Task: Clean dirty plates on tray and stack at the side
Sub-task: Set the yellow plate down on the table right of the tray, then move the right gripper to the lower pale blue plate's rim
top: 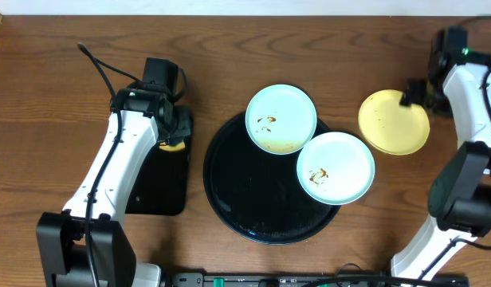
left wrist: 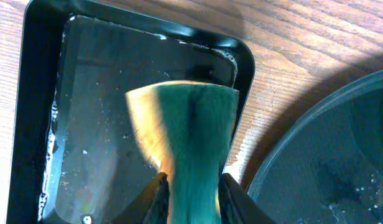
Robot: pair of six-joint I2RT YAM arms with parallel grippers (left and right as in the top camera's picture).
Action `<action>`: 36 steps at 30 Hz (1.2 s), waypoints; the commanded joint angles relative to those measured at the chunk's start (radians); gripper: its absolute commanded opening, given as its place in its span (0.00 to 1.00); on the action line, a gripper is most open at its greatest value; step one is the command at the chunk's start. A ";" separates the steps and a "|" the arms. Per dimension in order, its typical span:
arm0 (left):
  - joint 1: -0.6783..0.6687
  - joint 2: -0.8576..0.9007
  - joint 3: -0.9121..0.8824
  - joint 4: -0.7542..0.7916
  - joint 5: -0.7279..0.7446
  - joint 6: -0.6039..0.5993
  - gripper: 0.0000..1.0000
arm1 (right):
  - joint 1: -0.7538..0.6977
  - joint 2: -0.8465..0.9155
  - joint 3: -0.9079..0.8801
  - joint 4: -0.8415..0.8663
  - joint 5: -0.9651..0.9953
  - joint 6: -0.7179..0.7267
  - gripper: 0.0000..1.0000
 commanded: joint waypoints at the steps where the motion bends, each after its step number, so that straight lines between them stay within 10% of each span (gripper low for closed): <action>1: 0.006 0.005 0.012 -0.003 -0.003 0.029 0.28 | 0.063 -0.066 0.087 -0.032 -0.204 -0.053 0.99; 7: 0.063 0.008 0.003 -0.044 -0.007 -0.029 0.27 | 0.159 -0.070 0.080 -0.115 -0.245 -0.044 0.99; 16: 0.129 0.079 -0.032 -0.050 0.072 0.033 0.59 | 0.281 -0.070 0.063 -0.141 -0.256 0.016 0.99; 36: 0.107 0.329 -0.032 0.000 0.203 0.115 0.64 | 0.359 -0.070 0.063 -0.218 -0.340 0.004 0.99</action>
